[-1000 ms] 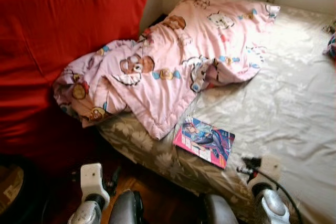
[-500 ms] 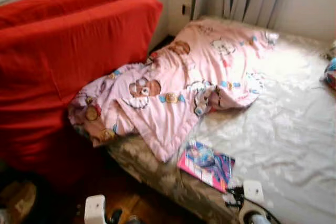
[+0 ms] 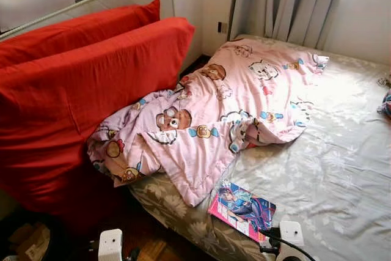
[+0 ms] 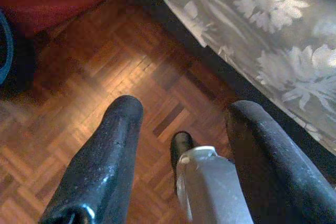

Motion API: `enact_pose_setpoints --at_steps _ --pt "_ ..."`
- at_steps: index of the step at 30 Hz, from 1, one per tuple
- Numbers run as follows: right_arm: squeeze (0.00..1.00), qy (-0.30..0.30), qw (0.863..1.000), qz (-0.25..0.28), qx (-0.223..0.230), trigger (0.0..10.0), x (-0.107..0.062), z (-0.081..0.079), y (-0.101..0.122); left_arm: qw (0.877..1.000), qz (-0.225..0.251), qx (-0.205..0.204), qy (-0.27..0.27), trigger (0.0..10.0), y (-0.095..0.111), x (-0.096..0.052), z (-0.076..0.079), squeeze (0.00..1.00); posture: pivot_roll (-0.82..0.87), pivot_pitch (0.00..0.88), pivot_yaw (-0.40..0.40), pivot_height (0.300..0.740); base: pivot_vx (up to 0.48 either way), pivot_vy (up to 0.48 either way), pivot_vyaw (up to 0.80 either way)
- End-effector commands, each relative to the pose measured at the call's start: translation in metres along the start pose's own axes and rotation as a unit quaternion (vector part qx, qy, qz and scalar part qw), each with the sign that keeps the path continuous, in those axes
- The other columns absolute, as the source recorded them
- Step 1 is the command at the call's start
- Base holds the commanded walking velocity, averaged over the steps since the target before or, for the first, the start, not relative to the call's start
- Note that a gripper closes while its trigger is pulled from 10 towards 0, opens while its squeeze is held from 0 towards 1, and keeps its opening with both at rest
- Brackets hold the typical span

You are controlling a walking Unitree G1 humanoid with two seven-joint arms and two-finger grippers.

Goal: Clean up the room

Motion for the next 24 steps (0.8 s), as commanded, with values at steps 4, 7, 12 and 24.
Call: enact_pose_setpoints --at_steps 4,7,12,24 --pt "0.00 0.004 1.000 -0.020 -0.008 10.0 -0.002 0.004 -0.011 1.000 -0.005 -0.015 0.014 10.0 -0.005 -0.001 -0.002 0.00 -0.03 0.030 0.003 0.740 0.000 0.000 0.00" --pt "0.00 0.000 1.000 -0.014 -0.006 10.0 -0.002 0.003 -0.009 1.000 -0.005 -0.012 0.012 10.0 -0.003 0.000 0.000 0.00 -0.03 0.042 0.003 0.740 0.000 0.000 0.41" --pt "0.00 -0.008 1.000 -0.020 0.003 10.0 -0.002 0.005 -0.010 1.000 -0.006 -0.008 0.013 10.0 -0.002 0.000 0.000 0.00 -0.03 0.053 0.005 0.740 0.000 0.000 0.80" --pt "0.00 -0.029 0.999 -0.026 0.031 10.0 -0.002 0.015 -0.010 1.000 -0.009 -0.004 0.016 10.0 -0.001 0.001 -0.003 0.00 -0.02 0.081 0.004 0.740 0.000 0.000 0.18"
Point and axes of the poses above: a point about 5 cm out from each wrist's last joint towards the gripper, its own x axis pointing out of the wrist towards the gripper, its own y axis along the axis of the wrist's last joint, z = x × y, the point moved 5 cm from there along x, pointing out of the wrist towards the gripper, and after that the axes turned 4 degrees about x, right-handed, at the moved point
